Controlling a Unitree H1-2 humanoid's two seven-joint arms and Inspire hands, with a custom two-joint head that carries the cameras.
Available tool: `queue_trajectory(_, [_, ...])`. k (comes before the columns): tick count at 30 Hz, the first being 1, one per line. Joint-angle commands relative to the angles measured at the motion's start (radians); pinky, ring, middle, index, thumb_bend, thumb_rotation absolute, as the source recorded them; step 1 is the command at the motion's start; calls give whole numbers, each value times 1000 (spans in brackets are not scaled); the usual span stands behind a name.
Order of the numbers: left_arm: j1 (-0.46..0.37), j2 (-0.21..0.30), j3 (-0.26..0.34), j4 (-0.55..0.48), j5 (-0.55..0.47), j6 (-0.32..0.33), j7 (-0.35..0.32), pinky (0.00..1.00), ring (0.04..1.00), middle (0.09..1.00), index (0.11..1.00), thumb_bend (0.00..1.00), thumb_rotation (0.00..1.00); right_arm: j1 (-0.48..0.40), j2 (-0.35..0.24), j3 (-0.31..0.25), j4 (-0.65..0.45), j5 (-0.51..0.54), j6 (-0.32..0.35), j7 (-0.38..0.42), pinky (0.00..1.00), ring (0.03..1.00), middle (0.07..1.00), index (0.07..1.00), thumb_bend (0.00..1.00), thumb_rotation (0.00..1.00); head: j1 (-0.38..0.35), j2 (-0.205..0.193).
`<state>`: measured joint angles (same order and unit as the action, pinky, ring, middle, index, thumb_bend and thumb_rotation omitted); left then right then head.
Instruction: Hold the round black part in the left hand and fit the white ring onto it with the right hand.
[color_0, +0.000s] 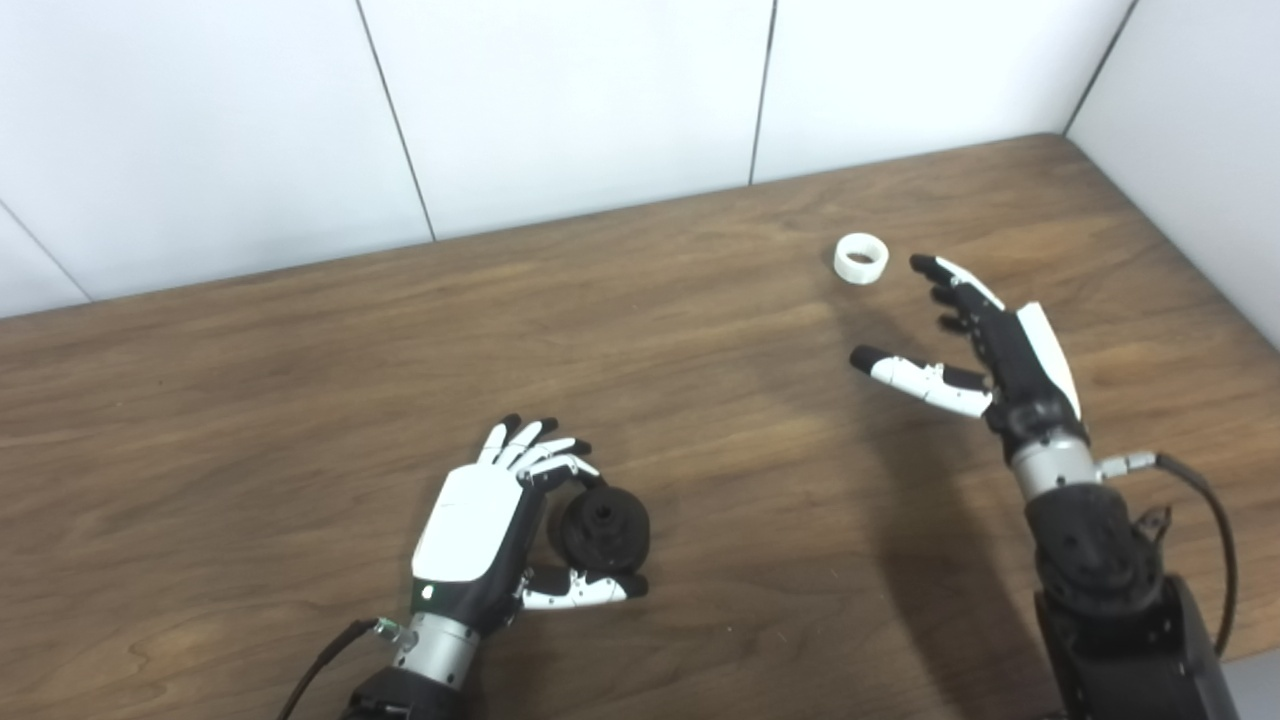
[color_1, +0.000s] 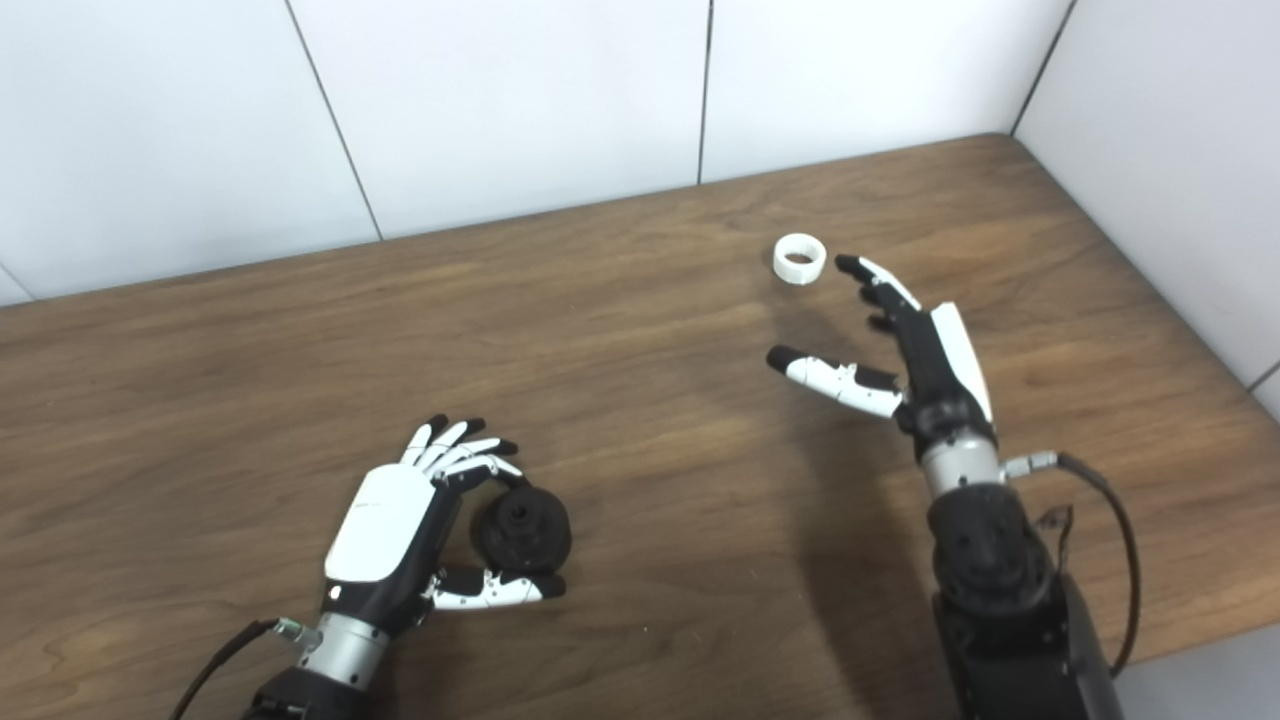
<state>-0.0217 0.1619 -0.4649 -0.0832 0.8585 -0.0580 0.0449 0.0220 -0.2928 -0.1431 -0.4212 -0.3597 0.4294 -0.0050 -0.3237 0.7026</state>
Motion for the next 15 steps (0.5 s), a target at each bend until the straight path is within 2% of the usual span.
queue_trajectory(1, [6, 24, 2, 43, 21, -3, 1, 1000, 913, 800, 484, 525, 58, -44, -42, 2, 7, -47, -48, -20, 913, 924, 924, 857, 723, 403, -8, -5])
queue_trajectory(8, [8, 24, 3, 52, 21, -3, 0, 1000, 913, 801, 484, 525, 58, -147, -114, 7, 116, -95, -12, -5, 939, 958, 951, 837, 735, 391, -13, -21])
queue_trajectory(15, [18, 22, -5, 50, 37, 0, 10, 1000, 907, 798, 484, 525, 58, -225, -162, 24, 250, -98, -33, 8, 927, 964, 952, 829, 752, 307, -16, -35])
